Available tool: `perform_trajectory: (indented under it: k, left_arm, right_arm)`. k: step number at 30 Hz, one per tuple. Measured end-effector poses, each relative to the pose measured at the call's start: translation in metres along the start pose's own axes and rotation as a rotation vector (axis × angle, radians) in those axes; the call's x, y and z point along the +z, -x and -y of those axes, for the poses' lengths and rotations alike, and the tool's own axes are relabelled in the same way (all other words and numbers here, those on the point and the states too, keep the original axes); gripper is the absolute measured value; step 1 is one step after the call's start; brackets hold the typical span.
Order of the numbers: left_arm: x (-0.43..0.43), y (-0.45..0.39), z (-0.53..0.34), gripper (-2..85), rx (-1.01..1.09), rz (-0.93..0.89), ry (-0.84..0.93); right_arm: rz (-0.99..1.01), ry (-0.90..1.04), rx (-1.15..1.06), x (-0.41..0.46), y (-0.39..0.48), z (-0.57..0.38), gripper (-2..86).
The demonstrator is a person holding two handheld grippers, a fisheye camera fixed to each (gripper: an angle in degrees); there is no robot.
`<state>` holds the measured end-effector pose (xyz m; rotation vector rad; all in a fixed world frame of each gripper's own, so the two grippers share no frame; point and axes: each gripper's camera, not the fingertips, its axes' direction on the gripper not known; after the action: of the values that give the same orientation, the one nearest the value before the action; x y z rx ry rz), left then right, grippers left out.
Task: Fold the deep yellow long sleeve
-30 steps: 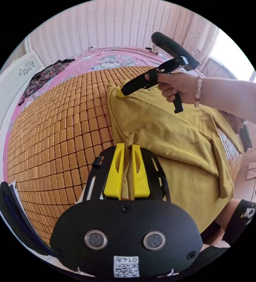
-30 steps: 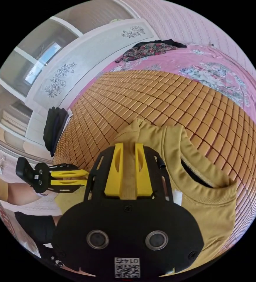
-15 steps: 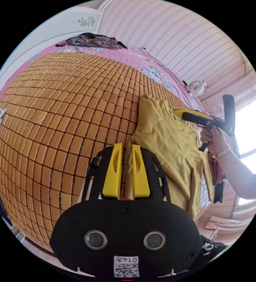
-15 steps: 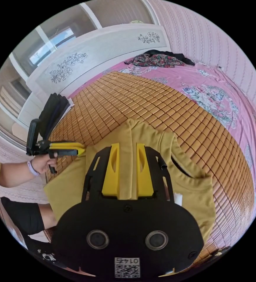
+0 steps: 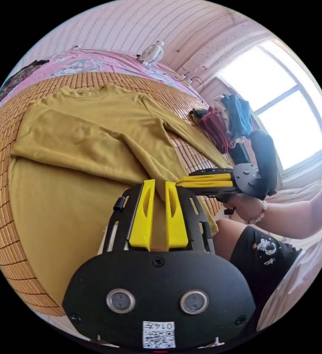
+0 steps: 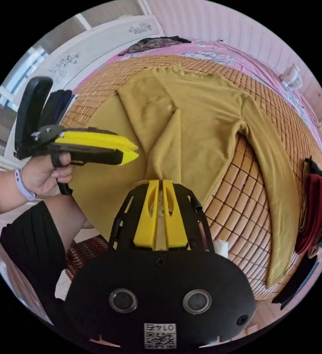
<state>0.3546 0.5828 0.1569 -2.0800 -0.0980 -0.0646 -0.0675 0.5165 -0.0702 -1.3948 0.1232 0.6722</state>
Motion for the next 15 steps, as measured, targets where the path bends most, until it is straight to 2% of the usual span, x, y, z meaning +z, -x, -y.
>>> perform_trajectory:
  k: [3,6,9,13,15]
  left_arm:
    - [0.006,-0.031,0.009,5.8,0.107,0.036,0.012]
    - [0.024,-0.056,0.016,7.8,0.189,0.052,0.08]
    - [0.049,-0.079,0.021,9.1,0.26,0.071,0.187]
    - [0.05,-0.104,0.019,7.7,0.334,0.155,0.141]
    - [0.044,-0.121,0.021,4.7,0.356,0.188,0.144]
  right_arm:
    - [0.015,-0.159,0.186,-0.031,-0.047,-0.032,1.1]
    - [0.017,-0.222,0.266,-0.04,-0.072,-0.063,2.1]
    - [0.104,-0.334,0.255,-0.041,-0.08,-0.092,5.2]
    - [0.117,-0.375,0.259,-0.036,-0.085,-0.121,6.0]
    - [0.152,-0.404,0.23,-0.044,-0.087,-0.137,2.9]
